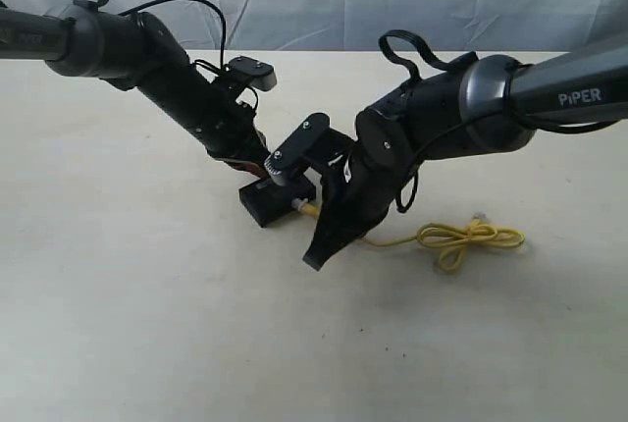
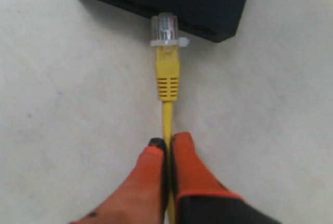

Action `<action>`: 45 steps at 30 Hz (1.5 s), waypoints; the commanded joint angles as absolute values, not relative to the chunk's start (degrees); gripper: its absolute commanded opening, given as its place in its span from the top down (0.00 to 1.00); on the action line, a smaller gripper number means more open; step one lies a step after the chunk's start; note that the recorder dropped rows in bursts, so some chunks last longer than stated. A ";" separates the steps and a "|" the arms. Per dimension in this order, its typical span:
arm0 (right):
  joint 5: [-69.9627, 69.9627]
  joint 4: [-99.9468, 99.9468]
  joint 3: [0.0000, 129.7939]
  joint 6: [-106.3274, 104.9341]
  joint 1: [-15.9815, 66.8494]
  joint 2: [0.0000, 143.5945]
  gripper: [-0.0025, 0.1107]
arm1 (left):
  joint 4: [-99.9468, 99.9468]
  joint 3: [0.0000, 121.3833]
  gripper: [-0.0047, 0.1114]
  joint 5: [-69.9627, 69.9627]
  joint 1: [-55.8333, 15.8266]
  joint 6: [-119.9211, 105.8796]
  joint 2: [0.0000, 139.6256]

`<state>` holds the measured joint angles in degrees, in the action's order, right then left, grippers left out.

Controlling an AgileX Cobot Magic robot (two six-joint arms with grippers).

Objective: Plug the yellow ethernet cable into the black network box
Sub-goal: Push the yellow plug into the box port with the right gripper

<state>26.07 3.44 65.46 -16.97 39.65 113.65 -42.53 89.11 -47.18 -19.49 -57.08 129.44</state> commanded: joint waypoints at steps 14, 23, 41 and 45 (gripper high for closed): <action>27.21 8.26 65.33 -14.77 39.48 114.28 0.98 | -43.29 89.45 0.96 -47.90 -19.67 -57.19 129.64; 26.31 8.62 65.44 -14.77 39.48 115.48 0.98 | -43.17 89.45 0.96 -47.92 -19.67 -57.19 129.64; 25.84 8.76 65.44 -15.93 39.48 114.58 0.98 | -42.74 89.45 0.96 -47.92 -19.57 -57.19 129.64; 25.52 8.76 65.44 -15.93 39.48 115.56 0.98 | -42.74 89.45 0.96 -47.92 -19.57 -57.19 129.64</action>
<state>25.97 8.55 65.46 -15.43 39.65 115.23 -42.53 89.11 -47.32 -19.49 -57.08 129.44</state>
